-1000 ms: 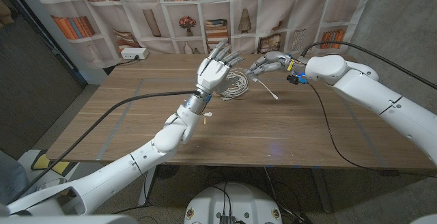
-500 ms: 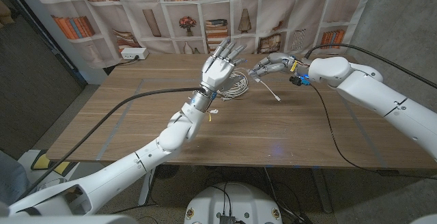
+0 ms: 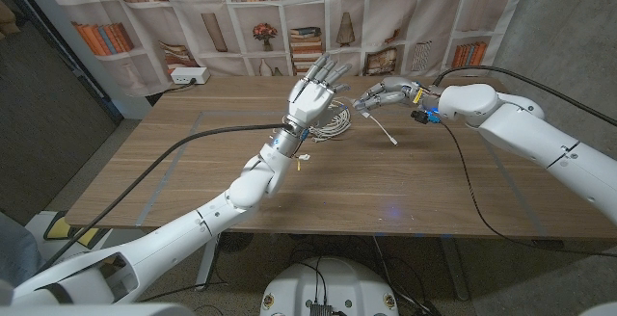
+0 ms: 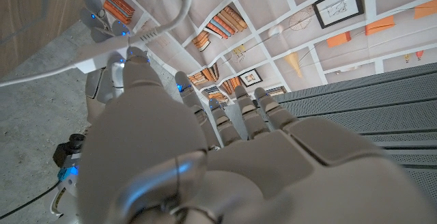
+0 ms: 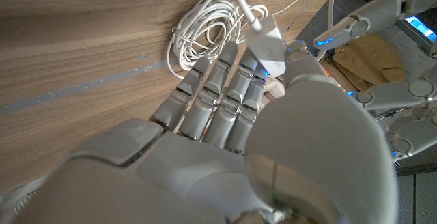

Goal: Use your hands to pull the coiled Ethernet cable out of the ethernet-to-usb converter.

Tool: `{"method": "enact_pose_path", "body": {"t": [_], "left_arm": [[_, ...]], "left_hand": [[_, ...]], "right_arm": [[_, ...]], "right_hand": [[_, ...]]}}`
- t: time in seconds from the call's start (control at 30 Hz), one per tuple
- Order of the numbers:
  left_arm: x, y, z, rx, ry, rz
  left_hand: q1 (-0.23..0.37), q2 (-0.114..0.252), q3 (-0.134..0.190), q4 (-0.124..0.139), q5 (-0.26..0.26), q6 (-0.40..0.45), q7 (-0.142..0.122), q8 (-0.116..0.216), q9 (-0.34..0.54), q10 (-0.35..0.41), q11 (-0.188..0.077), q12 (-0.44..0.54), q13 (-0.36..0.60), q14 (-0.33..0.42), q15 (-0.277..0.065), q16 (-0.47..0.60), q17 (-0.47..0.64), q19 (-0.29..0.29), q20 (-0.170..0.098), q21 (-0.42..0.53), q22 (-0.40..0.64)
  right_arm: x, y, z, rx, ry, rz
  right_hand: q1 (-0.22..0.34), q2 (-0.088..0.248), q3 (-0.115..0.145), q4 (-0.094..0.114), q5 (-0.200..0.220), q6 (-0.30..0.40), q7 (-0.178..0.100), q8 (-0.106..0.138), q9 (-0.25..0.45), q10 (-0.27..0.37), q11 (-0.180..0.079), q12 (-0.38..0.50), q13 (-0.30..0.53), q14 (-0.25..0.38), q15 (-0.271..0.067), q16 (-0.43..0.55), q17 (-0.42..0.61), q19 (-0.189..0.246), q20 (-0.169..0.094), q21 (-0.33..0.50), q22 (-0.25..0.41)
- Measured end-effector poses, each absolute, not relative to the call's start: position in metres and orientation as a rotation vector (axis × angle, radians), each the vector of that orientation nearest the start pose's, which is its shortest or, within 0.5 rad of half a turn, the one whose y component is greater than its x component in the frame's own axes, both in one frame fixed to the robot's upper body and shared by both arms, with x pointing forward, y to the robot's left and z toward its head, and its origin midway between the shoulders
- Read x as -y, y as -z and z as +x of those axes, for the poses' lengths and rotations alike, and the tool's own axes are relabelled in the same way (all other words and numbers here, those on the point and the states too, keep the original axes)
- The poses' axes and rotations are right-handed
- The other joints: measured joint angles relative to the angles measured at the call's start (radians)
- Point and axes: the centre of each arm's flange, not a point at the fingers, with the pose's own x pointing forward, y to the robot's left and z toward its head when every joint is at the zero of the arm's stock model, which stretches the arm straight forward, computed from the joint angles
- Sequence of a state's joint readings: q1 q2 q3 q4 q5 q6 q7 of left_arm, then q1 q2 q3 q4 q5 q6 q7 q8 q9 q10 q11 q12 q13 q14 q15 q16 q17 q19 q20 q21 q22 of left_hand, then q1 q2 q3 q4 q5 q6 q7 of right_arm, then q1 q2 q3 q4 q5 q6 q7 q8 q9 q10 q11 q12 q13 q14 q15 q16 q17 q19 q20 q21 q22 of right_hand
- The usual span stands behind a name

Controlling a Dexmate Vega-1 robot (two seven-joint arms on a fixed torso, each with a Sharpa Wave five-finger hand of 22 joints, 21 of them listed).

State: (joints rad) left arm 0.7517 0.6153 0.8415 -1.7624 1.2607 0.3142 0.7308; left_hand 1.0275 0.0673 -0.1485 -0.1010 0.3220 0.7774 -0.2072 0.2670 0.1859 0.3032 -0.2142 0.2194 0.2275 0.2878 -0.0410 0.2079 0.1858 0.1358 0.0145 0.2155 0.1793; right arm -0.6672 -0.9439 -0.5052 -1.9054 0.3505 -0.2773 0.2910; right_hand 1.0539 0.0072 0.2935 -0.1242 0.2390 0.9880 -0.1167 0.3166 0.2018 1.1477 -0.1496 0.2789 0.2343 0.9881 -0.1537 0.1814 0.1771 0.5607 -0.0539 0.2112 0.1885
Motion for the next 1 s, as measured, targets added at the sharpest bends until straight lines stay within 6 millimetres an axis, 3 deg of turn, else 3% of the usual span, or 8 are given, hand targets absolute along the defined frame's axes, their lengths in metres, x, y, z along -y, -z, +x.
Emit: {"method": "enact_pose_path", "body": {"t": [1.0], "left_arm": [[-0.09, -0.019, 0.528, 1.672, -0.593, 1.57]], "left_hand": [[0.049, 0.005, 0.004, -0.012, 0.004, 0.03, -0.013, 0.0, 0.007, 0.05, -0.001, 0.0, -0.009, 0.029, 0.0, 0.0, 0.0, 0.021, 0.014, 0.0, 0.0]], "right_arm": [[0.23, -0.083, 0.557, 0.451, -0.494, -0.81]], "right_hand": [[-0.007, 0.007, 0.0, 0.0, -0.008, 0.001, -0.001, 0.003, 0.006, 0.0, 0.0, 0.002, 0.006, 0.004, 0.004, 0.0, 0.0, 0.0, 0.0, 0.0, 0.0]]}}
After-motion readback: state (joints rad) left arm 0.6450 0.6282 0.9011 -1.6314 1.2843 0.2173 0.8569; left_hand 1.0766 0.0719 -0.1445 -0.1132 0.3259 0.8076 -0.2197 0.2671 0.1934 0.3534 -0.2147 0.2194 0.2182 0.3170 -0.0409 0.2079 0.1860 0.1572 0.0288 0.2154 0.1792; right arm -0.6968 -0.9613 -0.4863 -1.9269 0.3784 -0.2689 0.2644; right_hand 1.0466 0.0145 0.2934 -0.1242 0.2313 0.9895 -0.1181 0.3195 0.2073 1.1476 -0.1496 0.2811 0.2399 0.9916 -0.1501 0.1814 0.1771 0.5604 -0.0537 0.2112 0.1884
